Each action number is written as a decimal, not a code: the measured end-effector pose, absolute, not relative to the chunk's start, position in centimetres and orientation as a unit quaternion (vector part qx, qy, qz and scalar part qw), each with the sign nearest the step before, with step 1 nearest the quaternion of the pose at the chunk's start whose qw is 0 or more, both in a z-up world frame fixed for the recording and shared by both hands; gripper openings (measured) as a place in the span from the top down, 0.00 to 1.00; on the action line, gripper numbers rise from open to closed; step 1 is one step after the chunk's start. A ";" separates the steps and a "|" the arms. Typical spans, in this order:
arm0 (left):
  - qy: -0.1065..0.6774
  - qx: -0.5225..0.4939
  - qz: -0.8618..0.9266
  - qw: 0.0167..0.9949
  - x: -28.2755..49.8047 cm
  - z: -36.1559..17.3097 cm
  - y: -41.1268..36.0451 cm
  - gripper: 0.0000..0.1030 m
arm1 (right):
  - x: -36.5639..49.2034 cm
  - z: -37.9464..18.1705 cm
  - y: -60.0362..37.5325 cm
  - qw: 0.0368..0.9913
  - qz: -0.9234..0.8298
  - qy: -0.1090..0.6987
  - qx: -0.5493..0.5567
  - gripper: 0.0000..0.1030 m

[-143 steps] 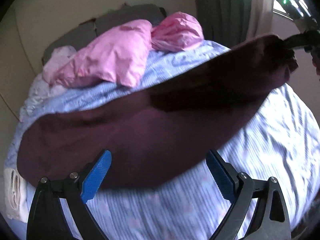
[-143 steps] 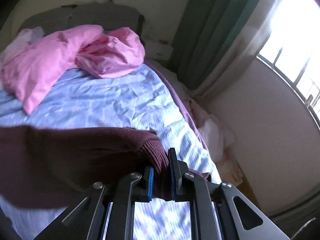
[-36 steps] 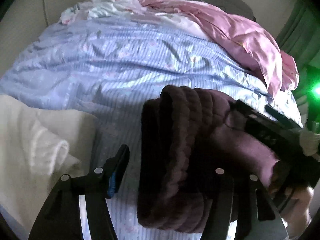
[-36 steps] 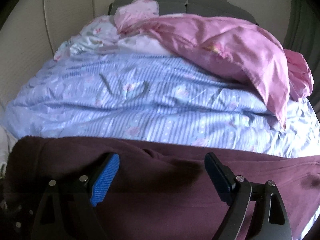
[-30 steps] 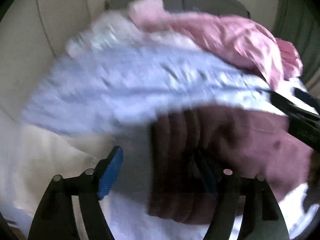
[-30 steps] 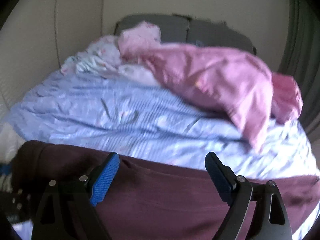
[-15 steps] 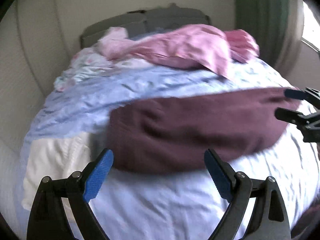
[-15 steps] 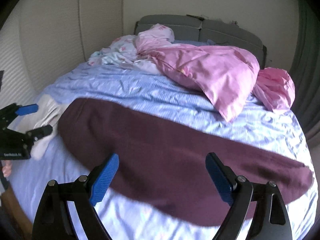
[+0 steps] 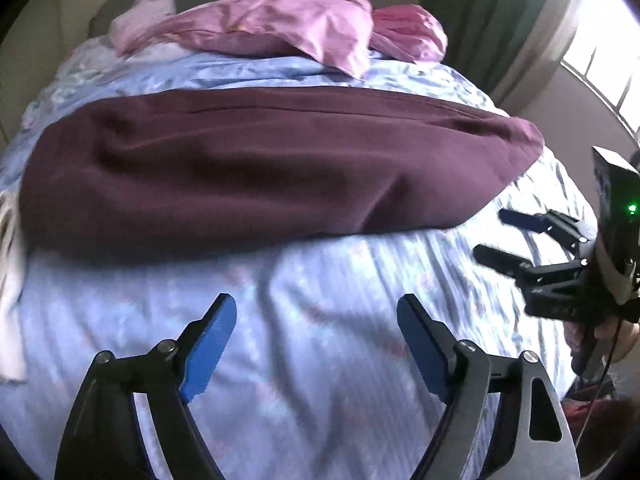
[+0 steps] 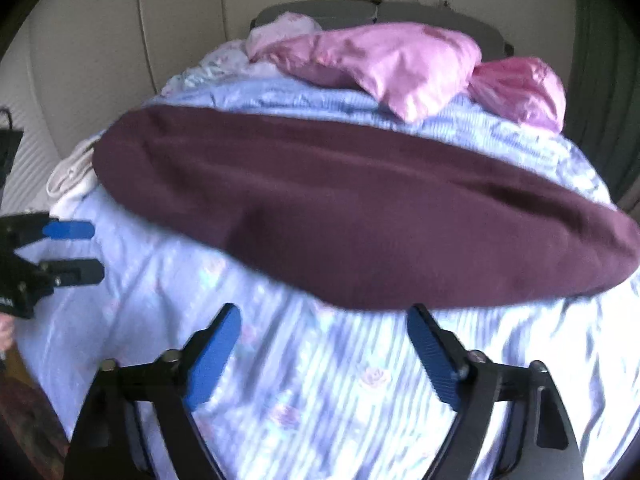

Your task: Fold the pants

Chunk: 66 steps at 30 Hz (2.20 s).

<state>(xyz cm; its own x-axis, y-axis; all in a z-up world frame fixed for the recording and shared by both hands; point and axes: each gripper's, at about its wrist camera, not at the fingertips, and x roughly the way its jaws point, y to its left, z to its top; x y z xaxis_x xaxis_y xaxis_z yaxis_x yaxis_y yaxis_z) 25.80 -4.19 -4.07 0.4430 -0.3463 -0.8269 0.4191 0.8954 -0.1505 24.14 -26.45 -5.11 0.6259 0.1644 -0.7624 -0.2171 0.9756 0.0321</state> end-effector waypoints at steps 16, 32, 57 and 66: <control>0.515 0.001 -0.258 0.817 32.2 -7.4 -10.5 0.60 | 25.5 -9.8 -28.5 0.892 0.123 0.435 0.004 0.32; 0.508 -0.069 -0.225 0.828 39.7 -4.2 -10.2 0.60 | 28.7 -7.2 -29.2 0.904 0.148 0.399 0.038 0.32; 0.513 -0.063 -0.220 0.828 42.8 -3.7 -8.8 0.70 | 37.6 -7.5 -22.4 0.896 0.165 0.404 -0.080 0.31; 0.452 0.026 -0.226 0.862 34.3 -0.8 -5.3 0.34 | 32.7 -6.5 -24.3 0.865 0.256 0.432 0.000 0.90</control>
<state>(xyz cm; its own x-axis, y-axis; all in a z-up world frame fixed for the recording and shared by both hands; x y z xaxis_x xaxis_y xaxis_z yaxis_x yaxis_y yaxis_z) 34.33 -5.32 -0.76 0.4885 -0.3670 -0.7916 0.4140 0.8961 -0.1600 32.68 -24.34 -6.47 0.4954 0.4428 -0.7473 -0.4422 0.8690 0.2218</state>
